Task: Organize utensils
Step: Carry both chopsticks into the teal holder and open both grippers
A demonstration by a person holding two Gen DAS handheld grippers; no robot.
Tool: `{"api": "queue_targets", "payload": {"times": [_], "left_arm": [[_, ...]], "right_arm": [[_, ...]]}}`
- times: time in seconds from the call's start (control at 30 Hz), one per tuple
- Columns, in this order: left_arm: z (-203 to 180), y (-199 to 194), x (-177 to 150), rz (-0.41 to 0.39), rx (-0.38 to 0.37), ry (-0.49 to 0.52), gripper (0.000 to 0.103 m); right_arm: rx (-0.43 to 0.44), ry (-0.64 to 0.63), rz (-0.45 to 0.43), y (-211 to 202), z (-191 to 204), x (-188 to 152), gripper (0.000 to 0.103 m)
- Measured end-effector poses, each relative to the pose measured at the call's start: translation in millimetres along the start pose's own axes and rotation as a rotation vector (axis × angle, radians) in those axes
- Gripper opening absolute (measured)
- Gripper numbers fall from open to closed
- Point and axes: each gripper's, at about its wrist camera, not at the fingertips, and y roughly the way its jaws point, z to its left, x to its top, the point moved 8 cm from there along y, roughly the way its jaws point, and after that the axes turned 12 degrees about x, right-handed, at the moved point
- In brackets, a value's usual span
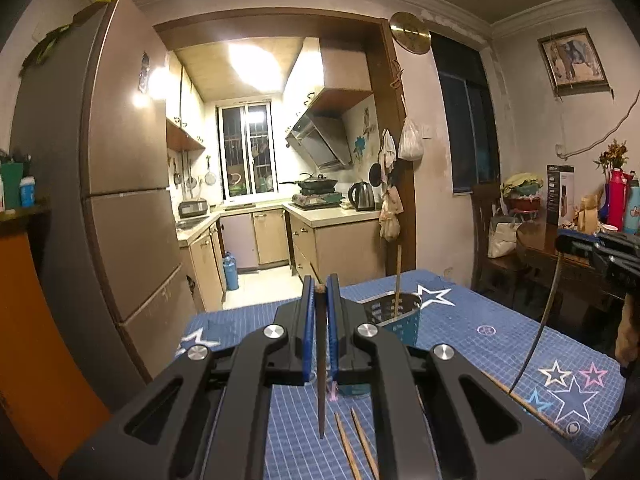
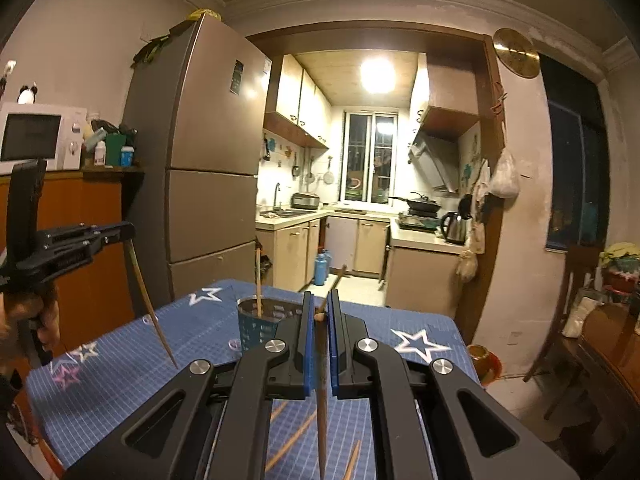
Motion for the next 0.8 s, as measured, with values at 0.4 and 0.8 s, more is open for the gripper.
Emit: {"api": "queue_targets", "payload": {"times": [0.4,0.8], "left_arm": [[-7.0,28.3,65.8,-0.031,-0.034,-0.040,0.005],[-27.8,78.7,119.0,-0.054,-0.045,-0.053,0.005]], "right_arm": [[0.091,-0.018,-0.064,47.2,-12.8,101.9,0.008],[0.102,0.011,-0.087,120.4,-45.5,166.5,0.008]]}}
